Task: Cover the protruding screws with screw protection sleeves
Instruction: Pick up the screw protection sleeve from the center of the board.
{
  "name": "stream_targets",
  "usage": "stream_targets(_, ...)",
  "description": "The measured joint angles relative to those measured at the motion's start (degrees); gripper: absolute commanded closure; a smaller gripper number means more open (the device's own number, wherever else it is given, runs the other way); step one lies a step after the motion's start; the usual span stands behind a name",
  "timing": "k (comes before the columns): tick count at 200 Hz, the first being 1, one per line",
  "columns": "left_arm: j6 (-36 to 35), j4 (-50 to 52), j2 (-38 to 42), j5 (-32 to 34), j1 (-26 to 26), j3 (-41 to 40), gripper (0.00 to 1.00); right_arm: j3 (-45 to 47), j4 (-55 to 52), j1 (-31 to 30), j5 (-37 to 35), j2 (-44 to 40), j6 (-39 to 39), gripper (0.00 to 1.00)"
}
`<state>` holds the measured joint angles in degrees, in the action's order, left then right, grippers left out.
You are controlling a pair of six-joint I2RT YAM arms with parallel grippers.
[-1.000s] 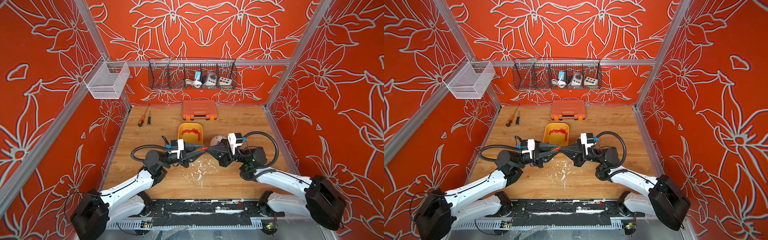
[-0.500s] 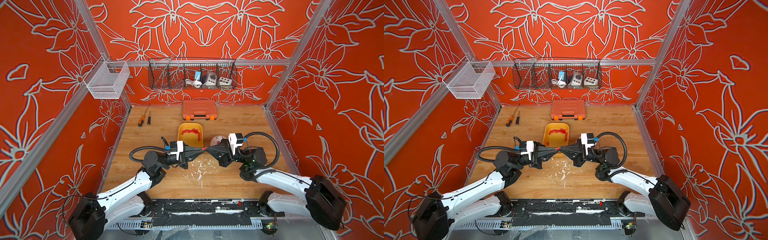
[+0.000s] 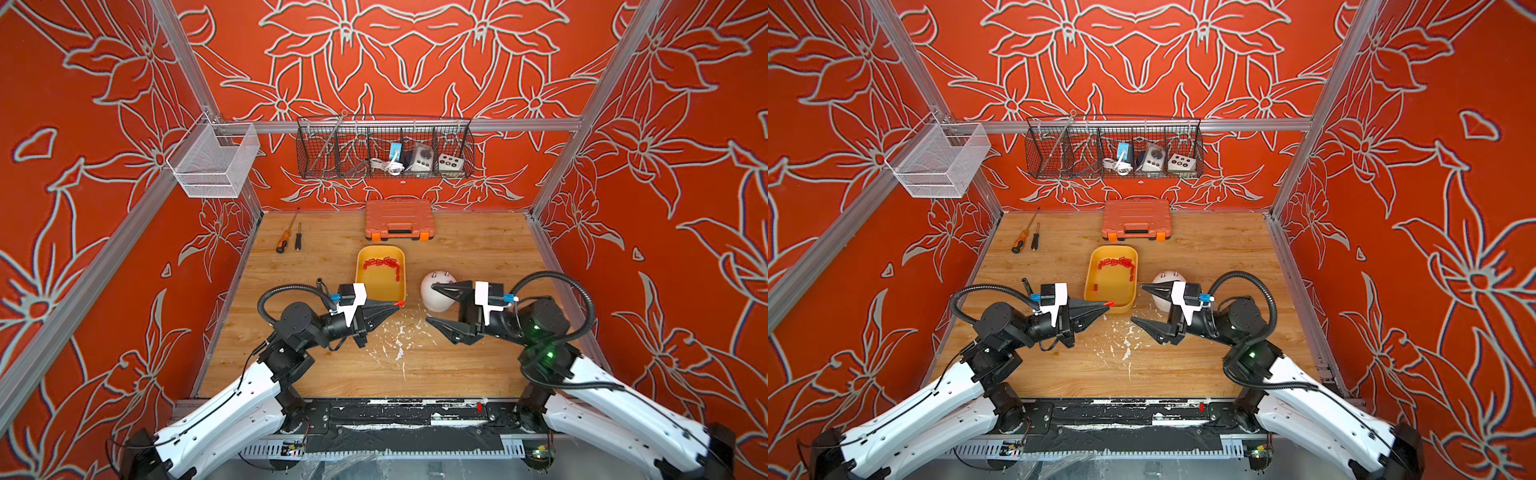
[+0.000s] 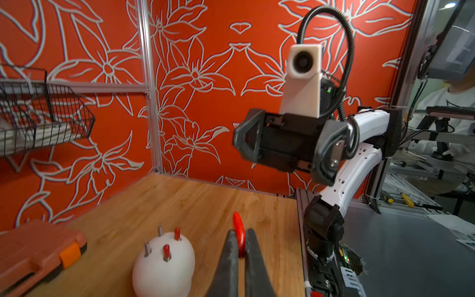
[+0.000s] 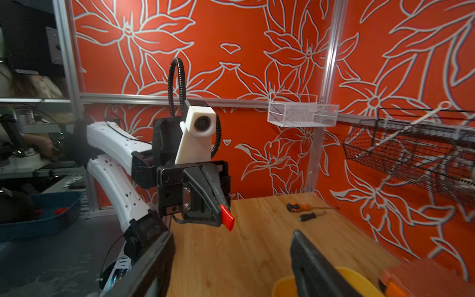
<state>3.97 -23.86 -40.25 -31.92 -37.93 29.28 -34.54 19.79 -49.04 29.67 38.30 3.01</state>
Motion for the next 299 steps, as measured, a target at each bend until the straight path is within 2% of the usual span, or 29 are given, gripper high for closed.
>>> stream_targets(24,2.43,12.0,0.13,0.83,0.0,3.5,1.0,-1.84,-12.31,-5.53,-8.52,-3.78,-7.8,0.29)
stream_targets(45,3.65,23.76,-0.35,0.61,0.2,9.49,1.0,-1.75,-18.34,-11.13,-14.86,-1.44,-13.49,0.3)
stream_targets(65,3.87,32.63,-0.92,-1.46,1.25,15.26,1.0,0.24,-19.28,-15.06,-18.82,1.18,-18.69,0.3)
stream_targets(90,4.42,37.75,-1.92,-7.61,2.64,17.79,1.0,2.82,-18.71,-16.28,-20.79,2.49,-23.21,0.34)
stream_targets(126,4.44,40.41,-6.25,-16.87,2.8,17.86,1.0,2.6,-15.91,-16.28,-20.24,4.11,-25.49,0.41)
stream_targets(157,4.42,41.72,-9.92,-20.74,2.86,17.86,1.0,2.56,-14.91,-16.28,-18.18,4.33,-25.62,0.44)
stream_targets(194,4.68,40.63,-9.49,-22.53,2.91,17.84,1.0,2.56,-13.11,-16.28,-15.78,4.68,-25.66,0.5)
stream_targets(215,5.01,39.74,-9.49,-23.39,2.95,17.79,1.0,2.54,-11.72,-16.28,-15.04,5.44,-25.57,0.56)
stream_targets(299,5.09,38.56,-9.49,-24.33,2.99,17.46,1.0,2.34,-5.16,-16.28,-12.61,8.76,-24.39,0.6)
